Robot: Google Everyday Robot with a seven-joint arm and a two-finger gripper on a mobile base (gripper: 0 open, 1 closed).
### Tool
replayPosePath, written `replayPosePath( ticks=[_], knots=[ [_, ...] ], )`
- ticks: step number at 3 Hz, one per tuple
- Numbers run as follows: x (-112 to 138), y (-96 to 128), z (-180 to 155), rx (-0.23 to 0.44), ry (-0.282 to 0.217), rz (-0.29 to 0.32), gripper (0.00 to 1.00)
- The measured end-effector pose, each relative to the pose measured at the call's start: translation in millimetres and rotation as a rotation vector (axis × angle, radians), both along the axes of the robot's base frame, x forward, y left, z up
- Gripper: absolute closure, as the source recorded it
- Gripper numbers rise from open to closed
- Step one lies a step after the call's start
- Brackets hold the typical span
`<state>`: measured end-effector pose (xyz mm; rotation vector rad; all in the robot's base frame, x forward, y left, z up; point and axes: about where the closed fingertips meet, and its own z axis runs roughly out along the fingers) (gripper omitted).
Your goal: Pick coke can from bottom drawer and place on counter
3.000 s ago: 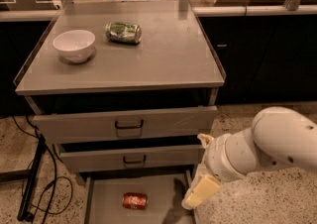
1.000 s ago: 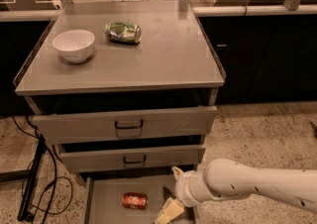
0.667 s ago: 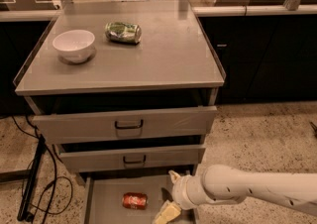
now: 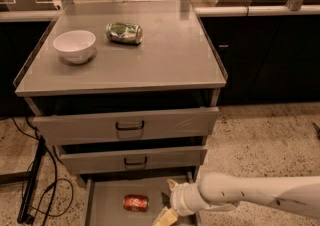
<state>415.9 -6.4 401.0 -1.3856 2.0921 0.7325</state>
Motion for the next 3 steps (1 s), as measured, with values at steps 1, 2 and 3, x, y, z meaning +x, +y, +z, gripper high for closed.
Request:
replayPosePath(
  ticks=[1,2,3],
  knots=[
    [0,9,-20,0.01,0.042,0.008,0.0],
    [11,28,-54,0.045,0.06,0.013,0.0],
    [19,47,-100,0.08,0.025,0.01,0.0]
  ],
)
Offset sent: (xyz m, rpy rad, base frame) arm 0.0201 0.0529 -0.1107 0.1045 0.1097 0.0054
